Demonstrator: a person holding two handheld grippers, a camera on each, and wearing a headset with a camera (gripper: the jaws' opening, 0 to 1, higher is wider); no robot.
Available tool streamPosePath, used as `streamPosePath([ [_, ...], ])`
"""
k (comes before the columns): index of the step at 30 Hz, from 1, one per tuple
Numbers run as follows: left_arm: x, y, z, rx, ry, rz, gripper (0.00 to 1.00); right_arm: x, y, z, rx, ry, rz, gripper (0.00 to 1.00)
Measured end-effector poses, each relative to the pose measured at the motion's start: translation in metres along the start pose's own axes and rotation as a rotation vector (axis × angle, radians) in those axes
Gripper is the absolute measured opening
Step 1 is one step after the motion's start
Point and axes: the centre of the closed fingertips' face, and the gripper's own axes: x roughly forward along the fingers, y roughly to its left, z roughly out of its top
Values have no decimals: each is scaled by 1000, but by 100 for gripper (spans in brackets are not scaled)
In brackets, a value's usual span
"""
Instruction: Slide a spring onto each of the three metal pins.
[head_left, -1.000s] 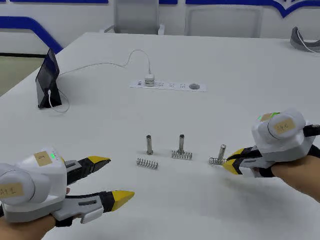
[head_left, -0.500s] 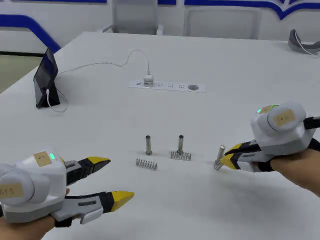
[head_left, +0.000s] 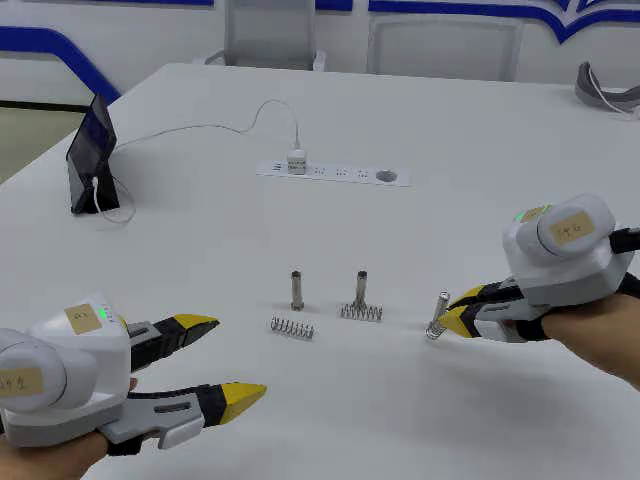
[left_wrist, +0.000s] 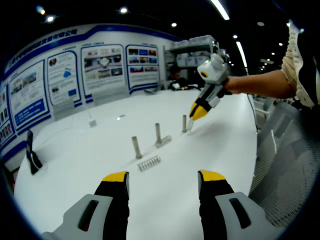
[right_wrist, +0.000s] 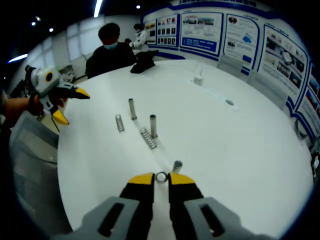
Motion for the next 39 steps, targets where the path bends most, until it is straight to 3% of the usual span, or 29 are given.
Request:
streamPosePath([
  [22, 1, 0, 2, 4, 3, 5, 56, -27, 5, 25, -36, 22, 30, 12],
  [31, 0, 0, 1, 2, 4, 10, 56, -36, -6, 38, -61, 31, 18, 12],
  [39, 0, 1, 1, 0, 2, 13, 56, -32, -16, 41, -69, 56, 10, 12],
])
